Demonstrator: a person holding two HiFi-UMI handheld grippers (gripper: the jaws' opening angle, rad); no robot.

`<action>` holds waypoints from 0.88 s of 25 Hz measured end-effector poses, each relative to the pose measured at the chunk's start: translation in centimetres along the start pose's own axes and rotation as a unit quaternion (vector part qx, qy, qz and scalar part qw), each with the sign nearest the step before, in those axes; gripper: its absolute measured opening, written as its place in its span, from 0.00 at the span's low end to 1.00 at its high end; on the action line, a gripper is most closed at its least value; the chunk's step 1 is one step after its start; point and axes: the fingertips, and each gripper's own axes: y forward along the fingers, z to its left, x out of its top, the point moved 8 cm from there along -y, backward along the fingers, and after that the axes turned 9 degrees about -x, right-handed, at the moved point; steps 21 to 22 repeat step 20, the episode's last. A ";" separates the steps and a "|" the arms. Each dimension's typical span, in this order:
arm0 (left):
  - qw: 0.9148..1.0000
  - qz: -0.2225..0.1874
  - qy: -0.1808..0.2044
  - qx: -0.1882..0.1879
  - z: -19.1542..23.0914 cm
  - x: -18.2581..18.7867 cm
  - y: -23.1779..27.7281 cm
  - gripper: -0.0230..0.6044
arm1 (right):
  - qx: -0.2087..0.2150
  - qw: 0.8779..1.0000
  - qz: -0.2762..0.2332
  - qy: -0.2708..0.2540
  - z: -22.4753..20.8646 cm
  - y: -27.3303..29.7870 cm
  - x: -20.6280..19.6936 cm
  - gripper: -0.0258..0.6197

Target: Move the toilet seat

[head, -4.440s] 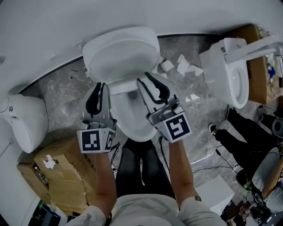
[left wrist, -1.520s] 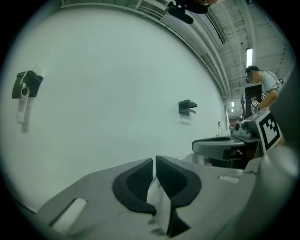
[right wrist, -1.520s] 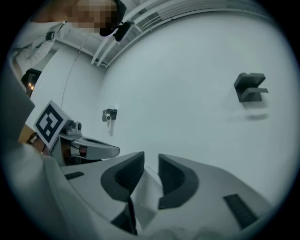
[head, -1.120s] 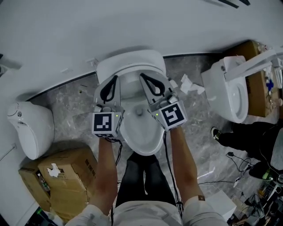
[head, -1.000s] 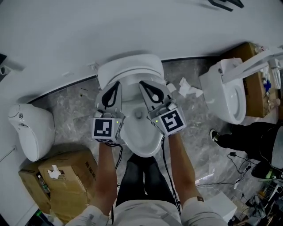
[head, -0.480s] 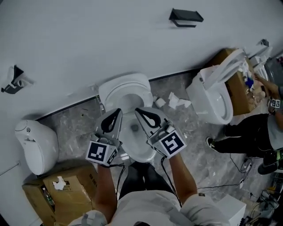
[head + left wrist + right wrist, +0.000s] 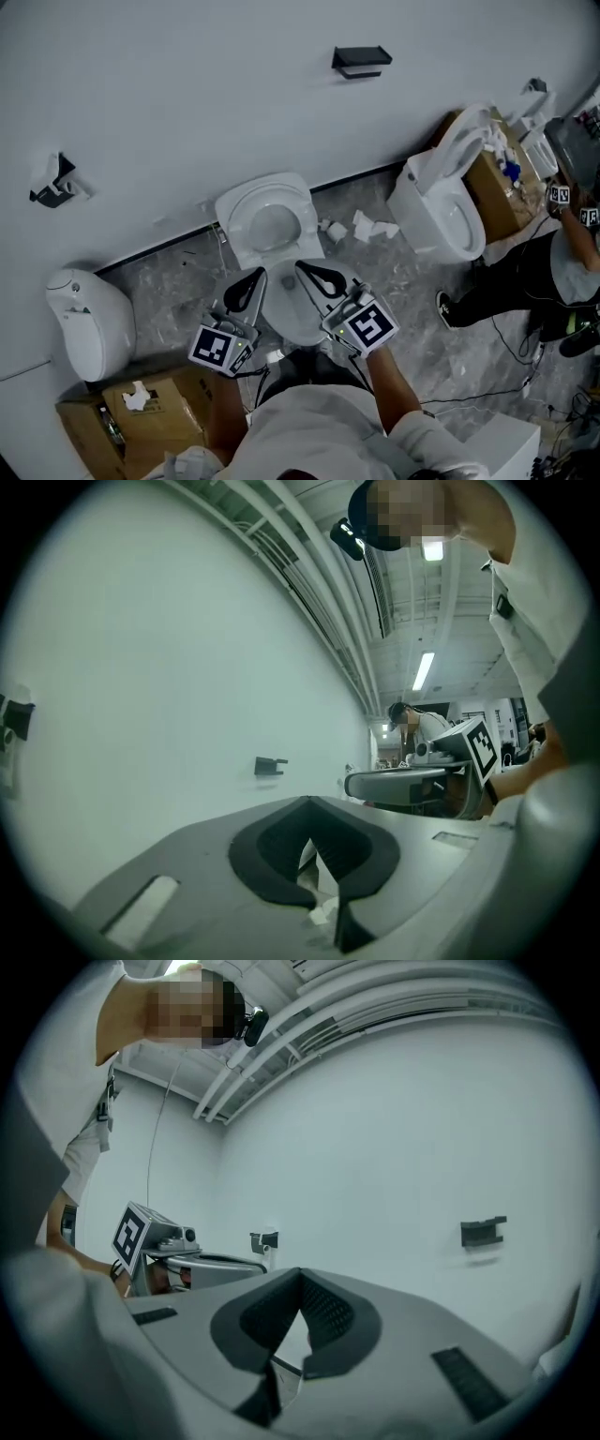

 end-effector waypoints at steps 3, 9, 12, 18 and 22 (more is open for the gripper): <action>1.000 -0.001 -0.002 -0.008 -1.8 0.1 -0.9 0.03 | -0.003 1.000 -0.001 0.002 1.0 -1.7 0.3 0.04; 1.000 -0.002 0.008 -0.020 -3.7 0.8 -2.0 0.03 | -0.006 1.000 0.006 -0.001 2.2 -3.8 0.4 0.04; 1.000 -0.002 0.011 -0.023 -4.0 1.0 -2.1 0.03 | -0.010 1.000 0.004 -0.001 2.6 -4.3 0.5 0.04; 0.999 0.001 0.019 -0.031 -4.9 1.2 -1.5 0.03 | -0.013 1.000 -0.010 -0.003 2.3 -5.0 1.2 0.04; 0.999 0.002 0.018 -0.033 -5.1 1.0 -1.4 0.03 | -0.013 1.000 -0.010 -0.006 2.2 -5.1 1.3 0.04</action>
